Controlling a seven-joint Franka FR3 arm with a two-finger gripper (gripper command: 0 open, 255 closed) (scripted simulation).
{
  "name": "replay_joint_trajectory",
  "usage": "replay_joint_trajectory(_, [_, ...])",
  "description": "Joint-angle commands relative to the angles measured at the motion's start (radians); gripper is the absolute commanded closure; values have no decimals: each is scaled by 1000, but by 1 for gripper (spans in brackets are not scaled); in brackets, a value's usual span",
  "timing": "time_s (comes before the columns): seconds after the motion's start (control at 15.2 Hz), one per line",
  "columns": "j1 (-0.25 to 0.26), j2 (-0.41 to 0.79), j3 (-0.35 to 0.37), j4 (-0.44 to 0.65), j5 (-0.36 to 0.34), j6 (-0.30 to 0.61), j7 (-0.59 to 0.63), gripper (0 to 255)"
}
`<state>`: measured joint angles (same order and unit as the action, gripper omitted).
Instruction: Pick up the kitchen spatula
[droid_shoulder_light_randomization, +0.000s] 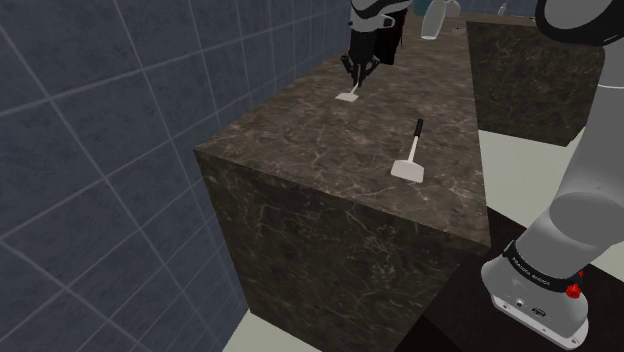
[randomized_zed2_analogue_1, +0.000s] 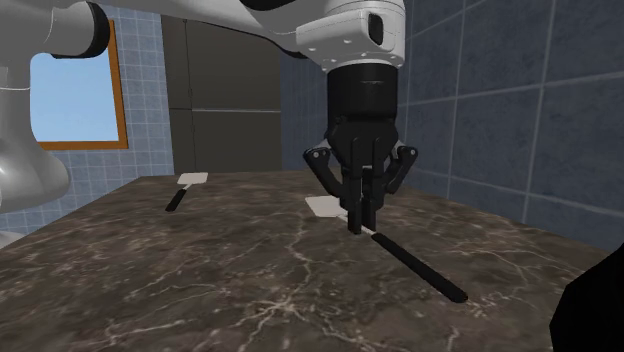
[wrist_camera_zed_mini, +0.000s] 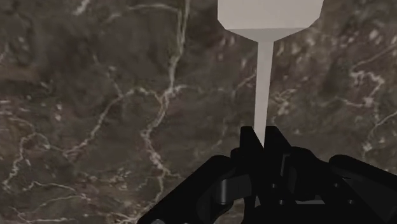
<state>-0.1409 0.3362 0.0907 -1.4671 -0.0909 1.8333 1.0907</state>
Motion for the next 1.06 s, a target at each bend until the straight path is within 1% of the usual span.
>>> replay_joint_trajectory(0.0, [0,-2,0,16,1,-18,-1,255])
replay_joint_trajectory(0.86, [7,23,1,229,0,-205,-11,255])
replay_joint_trajectory(0.99, [7,24,1,232,0,-208,-11,255])
